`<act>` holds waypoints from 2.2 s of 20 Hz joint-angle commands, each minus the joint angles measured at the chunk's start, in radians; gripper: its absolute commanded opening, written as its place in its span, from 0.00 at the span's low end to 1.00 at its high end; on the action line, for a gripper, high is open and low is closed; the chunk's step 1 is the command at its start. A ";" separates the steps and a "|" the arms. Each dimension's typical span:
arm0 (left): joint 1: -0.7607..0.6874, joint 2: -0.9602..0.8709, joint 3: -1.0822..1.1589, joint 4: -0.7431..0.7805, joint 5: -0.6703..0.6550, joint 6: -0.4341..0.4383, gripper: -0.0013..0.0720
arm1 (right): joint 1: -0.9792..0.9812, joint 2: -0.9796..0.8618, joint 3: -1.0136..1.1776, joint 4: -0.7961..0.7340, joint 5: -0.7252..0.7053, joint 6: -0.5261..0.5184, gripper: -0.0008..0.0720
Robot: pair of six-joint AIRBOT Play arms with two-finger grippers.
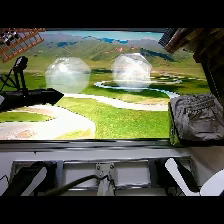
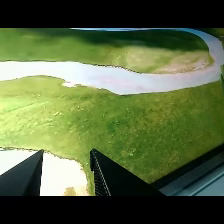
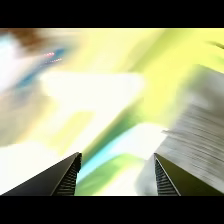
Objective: Fold the clothes and pants, and hang the long-sleeved shirts on hangers.
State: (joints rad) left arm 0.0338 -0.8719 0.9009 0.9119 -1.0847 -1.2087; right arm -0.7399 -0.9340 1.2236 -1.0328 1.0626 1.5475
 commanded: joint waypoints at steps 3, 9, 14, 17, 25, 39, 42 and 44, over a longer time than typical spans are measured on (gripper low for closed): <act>-0.001 0.000 0.000 0.000 0.000 0.000 0.42 | 0.418 -0.046 0.074 0.154 0.106 -0.433 0.69; -0.001 0.000 0.000 0.000 0.000 0.000 0.42 | 0.846 -0.141 0.073 -0.053 0.141 -0.439 0.69; -0.001 0.000 0.000 0.000 0.000 0.000 0.42 | 0.980 -0.143 0.073 -0.060 0.149 -0.435 0.70; -0.001 0.000 0.000 0.000 0.000 0.000 0.42 | 1.000 -0.143 0.073 -0.060 0.149 -0.435 0.70; -0.001 0.000 0.000 0.000 0.000 0.000 0.42 | 1.000 -0.143 0.073 -0.060 0.149 -0.435 0.70; -0.001 0.000 0.000 0.000 0.000 0.000 0.42 | 1.000 -0.143 0.073 -0.061 0.149 -0.435 0.70; -0.001 0.000 0.000 0.000 0.000 0.000 0.42 | 1.000 -0.143 0.073 -0.061 0.149 -0.435 0.70; -0.001 0.000 0.000 0.000 0.000 0.000 0.42 | 1.000 -0.143 0.073 -0.061 0.149 -0.435 0.70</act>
State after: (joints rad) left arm 0.0338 -0.8719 0.9009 0.9119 -1.0847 -1.2087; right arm 0.2592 -1.0763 1.2953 -1.0939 1.2106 1.1118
